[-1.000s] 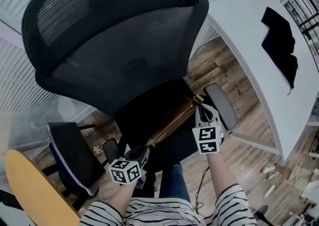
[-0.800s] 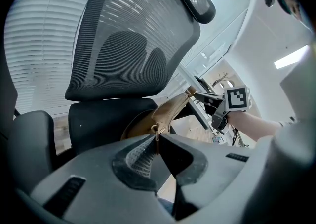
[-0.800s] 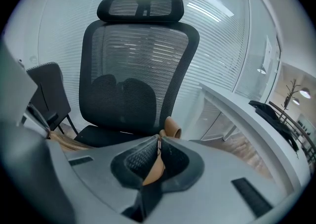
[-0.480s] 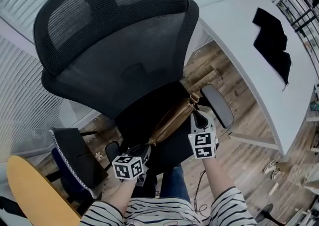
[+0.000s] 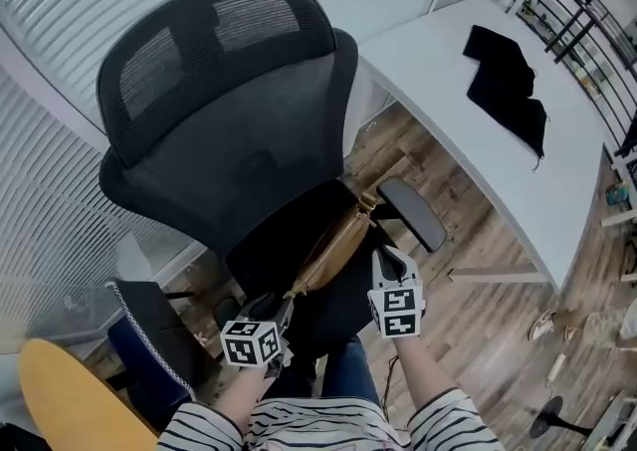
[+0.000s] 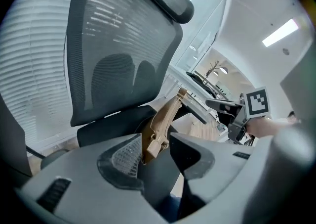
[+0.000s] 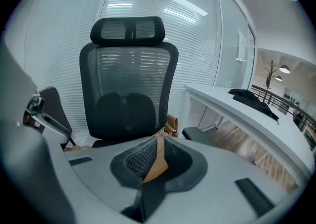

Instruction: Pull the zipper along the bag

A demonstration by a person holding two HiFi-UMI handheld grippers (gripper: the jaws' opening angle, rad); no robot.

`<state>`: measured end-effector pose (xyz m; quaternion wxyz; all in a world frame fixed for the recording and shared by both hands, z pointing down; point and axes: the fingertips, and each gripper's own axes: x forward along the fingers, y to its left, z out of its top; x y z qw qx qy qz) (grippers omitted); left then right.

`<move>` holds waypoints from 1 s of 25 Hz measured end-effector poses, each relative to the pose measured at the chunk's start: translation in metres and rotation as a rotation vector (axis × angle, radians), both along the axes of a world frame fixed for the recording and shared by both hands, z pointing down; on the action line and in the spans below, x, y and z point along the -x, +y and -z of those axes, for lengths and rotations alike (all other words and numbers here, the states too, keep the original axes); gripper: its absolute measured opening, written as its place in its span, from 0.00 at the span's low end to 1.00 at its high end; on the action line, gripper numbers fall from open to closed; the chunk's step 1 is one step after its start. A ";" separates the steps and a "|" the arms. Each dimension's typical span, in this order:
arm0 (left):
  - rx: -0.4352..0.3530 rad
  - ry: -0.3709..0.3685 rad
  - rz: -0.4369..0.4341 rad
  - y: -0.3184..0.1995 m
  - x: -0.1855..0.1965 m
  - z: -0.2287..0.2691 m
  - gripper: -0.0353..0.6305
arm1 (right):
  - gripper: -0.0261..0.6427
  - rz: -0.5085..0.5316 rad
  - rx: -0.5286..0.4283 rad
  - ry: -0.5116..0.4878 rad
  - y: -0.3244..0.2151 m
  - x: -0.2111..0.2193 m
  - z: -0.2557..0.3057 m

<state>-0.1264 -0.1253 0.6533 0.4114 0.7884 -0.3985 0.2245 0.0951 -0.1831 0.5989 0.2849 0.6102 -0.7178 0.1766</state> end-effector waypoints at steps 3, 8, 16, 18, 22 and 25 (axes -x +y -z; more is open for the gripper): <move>-0.074 -0.027 -0.024 -0.009 0.001 0.022 0.28 | 0.10 -0.024 -0.020 -0.024 0.017 0.000 0.015; -0.190 -0.038 -0.059 -0.021 -0.012 0.063 0.28 | 0.10 -0.047 -0.037 -0.073 0.046 0.000 0.031; -0.332 -0.048 -0.050 0.007 -0.032 0.123 0.12 | 0.10 -0.006 -0.150 -0.153 0.089 -0.011 0.083; -0.360 -0.049 -0.044 0.019 -0.037 0.137 0.12 | 0.10 0.005 -0.174 -0.159 0.101 -0.017 0.097; -0.418 -0.038 -0.025 0.047 -0.047 0.163 0.11 | 0.10 0.031 -0.204 -0.160 0.130 -0.029 0.119; -0.464 -0.027 -0.030 0.065 -0.059 0.180 0.10 | 0.10 0.035 -0.227 -0.158 0.152 -0.040 0.131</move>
